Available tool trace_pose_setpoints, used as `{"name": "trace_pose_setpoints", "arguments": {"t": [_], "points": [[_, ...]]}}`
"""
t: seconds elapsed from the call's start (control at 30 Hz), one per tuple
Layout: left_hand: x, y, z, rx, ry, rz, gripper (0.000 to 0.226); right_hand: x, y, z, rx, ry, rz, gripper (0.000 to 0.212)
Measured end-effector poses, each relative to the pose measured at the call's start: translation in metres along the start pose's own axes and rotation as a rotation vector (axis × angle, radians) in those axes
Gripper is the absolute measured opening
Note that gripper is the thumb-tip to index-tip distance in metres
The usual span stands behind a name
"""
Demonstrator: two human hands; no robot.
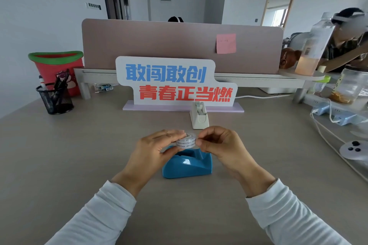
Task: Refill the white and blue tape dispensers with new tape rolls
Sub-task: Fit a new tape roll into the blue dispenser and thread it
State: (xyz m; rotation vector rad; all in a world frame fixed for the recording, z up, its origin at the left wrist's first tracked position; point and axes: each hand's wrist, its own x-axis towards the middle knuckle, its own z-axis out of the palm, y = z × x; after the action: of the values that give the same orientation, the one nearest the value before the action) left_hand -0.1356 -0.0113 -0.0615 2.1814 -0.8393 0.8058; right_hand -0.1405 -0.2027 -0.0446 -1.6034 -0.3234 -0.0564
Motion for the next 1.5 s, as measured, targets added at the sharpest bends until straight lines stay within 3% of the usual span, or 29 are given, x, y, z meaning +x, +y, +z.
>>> {"name": "trace_pose_setpoints", "arguments": {"t": [0.33, 0.53, 0.7, 0.87, 1.0, 1.27, 1.5], "points": [[0.002, 0.001, -0.001, -0.02, -0.024, -0.037, 0.038, 0.001, 0.003, 0.0, 0.032, 0.014, 0.015, 0.016], [0.002, 0.004, -0.003, -0.286, -0.04, -0.208, 0.037, 0.003, 0.004, -0.003, 0.097, -0.004, 0.022, 0.023], [0.004, 0.01, -0.005, -0.582, -0.088, -0.415, 0.028, -0.001, -0.003, -0.005, -0.111, -0.03, -0.172, 0.027], [0.008, 0.01, -0.009, -0.713, -0.058, -0.489, 0.034, -0.002, -0.004, -0.007, -0.233, -0.096, -0.279, 0.045], [0.009, 0.01, -0.009, -0.751, -0.112, -0.493, 0.033, 0.001, 0.001, -0.002, -0.286, -0.077, -0.303, 0.04], [0.009, 0.013, -0.006, -0.672, -0.171, -0.302, 0.032, 0.004, 0.004, -0.003, -0.061, 0.002, -0.24, 0.024], [0.005, 0.008, -0.004, -0.099, -0.1, -0.073, 0.042, 0.005, 0.007, -0.004, 0.114, -0.072, -0.033, 0.018]]}}
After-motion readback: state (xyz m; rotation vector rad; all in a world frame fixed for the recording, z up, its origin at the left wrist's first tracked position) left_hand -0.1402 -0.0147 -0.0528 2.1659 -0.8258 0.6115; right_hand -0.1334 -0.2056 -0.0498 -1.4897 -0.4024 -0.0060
